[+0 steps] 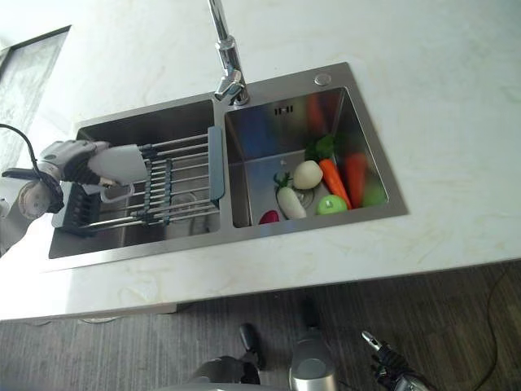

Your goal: Place the dishes in the dishwasher.

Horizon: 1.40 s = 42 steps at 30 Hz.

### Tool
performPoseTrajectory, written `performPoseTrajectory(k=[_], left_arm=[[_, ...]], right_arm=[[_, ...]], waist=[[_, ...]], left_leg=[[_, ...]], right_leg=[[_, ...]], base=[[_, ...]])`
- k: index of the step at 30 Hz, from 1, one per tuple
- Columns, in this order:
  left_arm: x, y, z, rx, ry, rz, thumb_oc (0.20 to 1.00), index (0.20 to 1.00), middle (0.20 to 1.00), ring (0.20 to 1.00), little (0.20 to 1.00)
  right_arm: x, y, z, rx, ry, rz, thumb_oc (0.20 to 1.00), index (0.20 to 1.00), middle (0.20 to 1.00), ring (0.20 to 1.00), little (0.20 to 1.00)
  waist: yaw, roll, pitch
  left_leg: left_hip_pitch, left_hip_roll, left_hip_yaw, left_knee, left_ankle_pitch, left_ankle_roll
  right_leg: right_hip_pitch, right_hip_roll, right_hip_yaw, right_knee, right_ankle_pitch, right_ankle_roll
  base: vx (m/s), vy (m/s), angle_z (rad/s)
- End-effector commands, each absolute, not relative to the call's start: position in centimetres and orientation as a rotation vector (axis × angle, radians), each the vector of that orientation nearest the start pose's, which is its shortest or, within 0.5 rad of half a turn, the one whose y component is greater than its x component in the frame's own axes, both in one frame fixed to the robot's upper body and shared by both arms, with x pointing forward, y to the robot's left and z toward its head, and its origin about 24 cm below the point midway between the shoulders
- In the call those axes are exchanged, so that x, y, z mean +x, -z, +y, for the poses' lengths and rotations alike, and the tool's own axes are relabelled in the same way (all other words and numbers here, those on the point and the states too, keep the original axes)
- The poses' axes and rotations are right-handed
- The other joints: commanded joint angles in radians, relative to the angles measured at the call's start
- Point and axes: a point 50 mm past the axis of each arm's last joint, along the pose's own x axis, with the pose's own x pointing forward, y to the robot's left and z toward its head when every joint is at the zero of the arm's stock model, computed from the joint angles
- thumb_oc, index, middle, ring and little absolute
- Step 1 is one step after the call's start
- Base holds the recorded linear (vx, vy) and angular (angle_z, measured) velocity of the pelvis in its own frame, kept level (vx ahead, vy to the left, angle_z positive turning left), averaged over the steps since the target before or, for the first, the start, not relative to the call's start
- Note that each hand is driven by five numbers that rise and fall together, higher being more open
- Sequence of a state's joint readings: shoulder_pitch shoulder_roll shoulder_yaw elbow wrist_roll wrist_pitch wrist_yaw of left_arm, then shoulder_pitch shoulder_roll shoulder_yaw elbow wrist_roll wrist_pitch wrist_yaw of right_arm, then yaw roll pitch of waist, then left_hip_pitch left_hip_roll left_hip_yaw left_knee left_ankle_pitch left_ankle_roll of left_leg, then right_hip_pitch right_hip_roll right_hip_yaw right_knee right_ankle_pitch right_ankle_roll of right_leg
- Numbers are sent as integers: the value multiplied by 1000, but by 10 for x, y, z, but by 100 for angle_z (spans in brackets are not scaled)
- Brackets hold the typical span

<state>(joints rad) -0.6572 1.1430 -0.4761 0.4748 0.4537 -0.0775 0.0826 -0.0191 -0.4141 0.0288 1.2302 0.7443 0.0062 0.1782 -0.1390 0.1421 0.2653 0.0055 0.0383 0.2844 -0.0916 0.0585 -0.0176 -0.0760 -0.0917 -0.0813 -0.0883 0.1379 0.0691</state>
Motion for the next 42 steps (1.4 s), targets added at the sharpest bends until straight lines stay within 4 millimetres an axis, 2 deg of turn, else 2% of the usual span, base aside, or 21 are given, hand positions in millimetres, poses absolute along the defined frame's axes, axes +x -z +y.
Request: performPoseTrajectory(k=[1,7,11,18,24,28,37,38,40,41,42], left_arm=[[317,-246,345,1701,-417,-231,200,200,200,200,200],[301,-253,352,1621,-635,-402,200,200,200,200,200],[287,-257,359,1566,-711,-459,200,200,200,200,200],[264,-241,352,1482,-759,-592,200,200,200,200,200],[247,-219,336,1373,-765,-649,200,200,200,200,200],[240,-212,334,1259,-780,-651,200,200,200,200,200],[230,-202,328,1128,-766,-624,200,200,200,200,200],[230,-193,329,1113,-720,-563,200,200,200,200,200],[234,-187,322,1063,-648,-551,200,200,200,200,200],[241,-185,311,1025,-599,-583,200,200,200,200,200],[249,-185,297,975,-549,-624,200,200,200,200,200]], right_arm=[[68,143,-301,325,525,1095,1000,1000,1000,1000,1000],[44,147,-301,333,579,1157,1000,1000,1000,1000,1000],[36,150,-297,333,580,1179,1000,1000,1000,1000,1000],[22,158,-280,355,579,1246,1000,1000,1000,1000,1000],[17,163,-265,363,549,1294,1000,1000,1000,1000,1000],[19,167,-251,488,564,1302,1000,1000,1000,1000,1000],[41,170,-232,470,426,1322,1000,1000,1000,1000,1000],[51,169,-228,456,360,1273,1000,1000,1000,1000,1000],[67,167,-227,428,371,1194,1000,1000,1000,1000,1000],[72,166,-228,434,404,1169,1000,1000,1000,1000,1000],[77,164,-233,437,428,1157,1000,1000,1000,1000,1000]], waist=[[8,-15,-49],[23,-10,-105],[36,-13,-129],[82,-43,-163],[147,-71,-185],[178,-81,-191],[247,-85,-213],[263,-77,-209],[264,-71,-190],[257,-72,-174],[256,-78,-151]], left_leg=[[4,41,-66,4,-54,-58],[40,44,-74,4,-65,-62],[57,42,-84,4,-76,-61],[93,51,-118,4,-90,-59],[121,60,-167,7,-90,-57],[128,68,-197,10,-87,-60],[112,84,-285,4,-59,-87],[93,99,-285,4,-31,-109],[51,115,-264,4,15,-134],[20,107,-227,8,29,-139],[1,71,-215,56,11,-127]], right_leg=[[12,-96,-50,32,-65,94],[65,-97,-64,30,-91,89],[92,-99,-77,27,-101,89],[156,-89,-108,25,-132,78],[211,-70,-140,32,-163,59],[236,-54,-155,36,-181,44],[261,-6,-180,32,-213,3],[266,11,-197,31,-220,-14],[264,22,-219,35,-224,-24],[269,23,-232,25,-220,-23],[265,13,-248,31,-217,-25]], base=[[68,-3,9],[84,18,17],[59,9,10],[47,-44,17],[56,-62,24],[10,-77,25],[-39,-93,25],[-28,-131,38],[-166,-57,64],[-374,12,137],[-348,47,260]])
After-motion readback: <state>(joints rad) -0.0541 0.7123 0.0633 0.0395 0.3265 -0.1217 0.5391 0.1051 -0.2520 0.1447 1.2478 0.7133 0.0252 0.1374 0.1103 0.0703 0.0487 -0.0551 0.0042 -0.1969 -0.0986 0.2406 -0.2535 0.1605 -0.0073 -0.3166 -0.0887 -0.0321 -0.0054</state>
